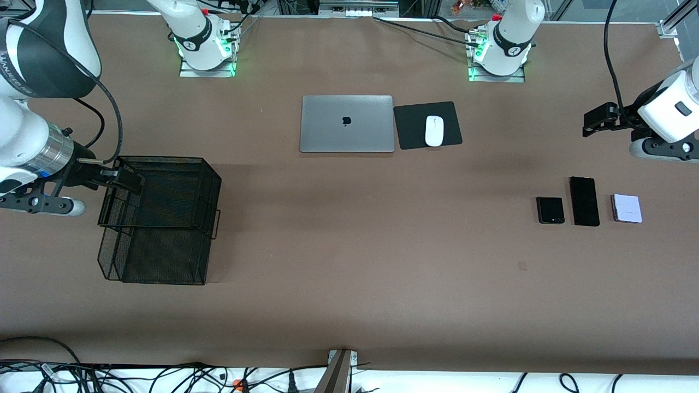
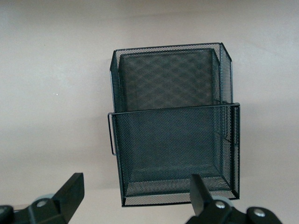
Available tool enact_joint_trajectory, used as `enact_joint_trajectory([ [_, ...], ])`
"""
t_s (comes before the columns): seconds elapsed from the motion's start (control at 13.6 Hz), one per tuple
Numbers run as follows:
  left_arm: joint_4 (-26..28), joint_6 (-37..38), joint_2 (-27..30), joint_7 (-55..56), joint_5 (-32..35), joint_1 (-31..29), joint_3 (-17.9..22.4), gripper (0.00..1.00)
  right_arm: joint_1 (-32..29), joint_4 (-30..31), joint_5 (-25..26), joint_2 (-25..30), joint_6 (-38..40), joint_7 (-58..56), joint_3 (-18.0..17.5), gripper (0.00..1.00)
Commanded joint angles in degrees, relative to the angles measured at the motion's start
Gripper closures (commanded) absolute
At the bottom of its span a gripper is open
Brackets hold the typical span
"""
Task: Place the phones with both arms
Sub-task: 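Grasp the small black flip phone with the left gripper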
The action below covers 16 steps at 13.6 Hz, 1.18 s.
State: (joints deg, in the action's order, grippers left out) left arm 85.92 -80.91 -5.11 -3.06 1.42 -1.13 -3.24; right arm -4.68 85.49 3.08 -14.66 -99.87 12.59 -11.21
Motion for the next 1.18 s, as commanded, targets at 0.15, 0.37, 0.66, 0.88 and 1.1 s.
enact_joint_trajectory([
  [0.15, 1.8, -1.9, -3.1, -3.9, 1.9, -1.4, 0.2, 0.0, -0.2, -0.2, -0.8, 0.6, 1.2, -1.2, -0.1, 0.0],
  [0.37, 3.4, -7.7, -7.5, -10.6, 3.0, -4.8, 0.2, 0.0, -0.2, -0.2, -0.8, 0.7, 2.1, -1.0, -0.1, 0.0],
  [0.66, 11.5, -24.7, -11.4, -10.6, 4.9, -7.5, 0.3, 0.0, -0.2, -0.2, -0.8, 0.7, 2.1, -0.9, -0.1, 0.0],
  [0.88, 14.2, -34.8, -16.5, -10.6, 5.0, -8.2, 0.4, 0.0, -0.2, -0.2, -0.8, 0.7, 2.1, -0.9, 0.0, 0.0],
  [1.1, 18.8, -47.4, -20.5, -10.6, 5.0, -9.1, 0.6, 0.0, -0.3, -0.2, -0.7, 0.7, 2.1, -0.9, 0.0, 0.0],
])
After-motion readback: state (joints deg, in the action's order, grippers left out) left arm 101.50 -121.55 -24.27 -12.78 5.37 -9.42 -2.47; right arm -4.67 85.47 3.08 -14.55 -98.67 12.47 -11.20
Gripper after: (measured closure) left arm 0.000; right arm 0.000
